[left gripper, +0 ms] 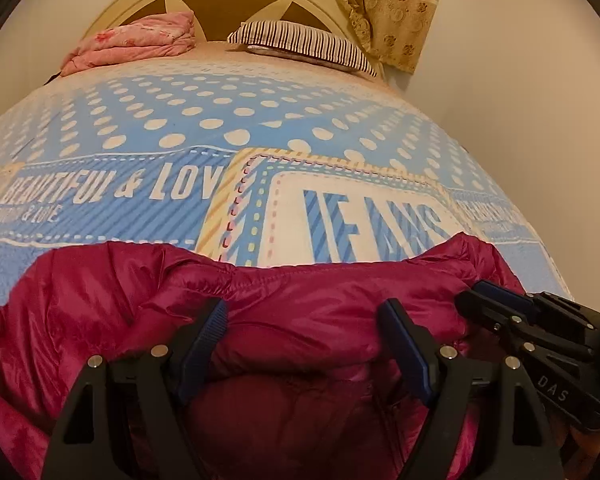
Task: Fold large clothes
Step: 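Lift the held hem and fold it toward the collar with both grippers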
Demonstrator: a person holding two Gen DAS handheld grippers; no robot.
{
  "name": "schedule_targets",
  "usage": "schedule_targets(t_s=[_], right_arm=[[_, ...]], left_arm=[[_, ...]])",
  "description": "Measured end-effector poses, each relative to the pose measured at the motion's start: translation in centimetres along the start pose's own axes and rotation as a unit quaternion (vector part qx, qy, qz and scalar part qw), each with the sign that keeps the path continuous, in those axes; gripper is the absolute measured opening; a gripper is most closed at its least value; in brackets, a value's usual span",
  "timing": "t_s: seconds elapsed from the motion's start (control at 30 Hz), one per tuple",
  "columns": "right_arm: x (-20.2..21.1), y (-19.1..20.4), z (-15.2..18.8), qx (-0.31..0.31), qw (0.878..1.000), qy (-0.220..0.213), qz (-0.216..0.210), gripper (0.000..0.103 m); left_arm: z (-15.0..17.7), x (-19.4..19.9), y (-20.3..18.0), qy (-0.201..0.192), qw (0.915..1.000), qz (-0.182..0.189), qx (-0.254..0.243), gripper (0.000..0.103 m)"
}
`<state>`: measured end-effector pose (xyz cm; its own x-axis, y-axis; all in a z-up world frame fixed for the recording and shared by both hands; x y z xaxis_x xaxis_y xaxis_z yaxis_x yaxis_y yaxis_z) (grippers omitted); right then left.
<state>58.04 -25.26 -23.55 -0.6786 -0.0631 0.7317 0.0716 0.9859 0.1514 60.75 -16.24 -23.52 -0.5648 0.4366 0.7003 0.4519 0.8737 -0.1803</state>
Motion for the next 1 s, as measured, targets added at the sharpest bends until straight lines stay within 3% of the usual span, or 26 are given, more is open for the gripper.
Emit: schedule_targets(t_s=[0.33, 0.57, 1.0], right_arm=[[-1.6, -0.6, 1.1, -0.015, 1.000, 0.007, -0.007, 0.028], [-2.2, -0.6, 1.4, -0.014, 1.000, 0.008, 0.000, 0.028], [-2.5, -0.3, 1.6, 0.003, 1.000, 0.010, 0.022, 0.028]], left_arm=[[0.7, -1.1, -0.5, 0.017, 0.9993, -0.021, -0.024, 0.082], [1.0, -2.0, -1.2, 0.036, 0.9959, -0.059, -0.058, 0.085], [1.1, -2.5, -1.4, 0.043, 0.9938, -0.075, -0.070, 0.087]])
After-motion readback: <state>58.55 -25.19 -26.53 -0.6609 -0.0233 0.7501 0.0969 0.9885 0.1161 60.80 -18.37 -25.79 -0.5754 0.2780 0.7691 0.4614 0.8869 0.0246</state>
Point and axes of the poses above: each gripper's, at about its wrist camera, not at the fingertips, and x roughly against the way its jaws point, y to its left, z to its underside, the point moved 6 cm from there along -x, roughly the way its jaws point, and after that the axes turned 6 degrees about -x, right-handed, at the moved point
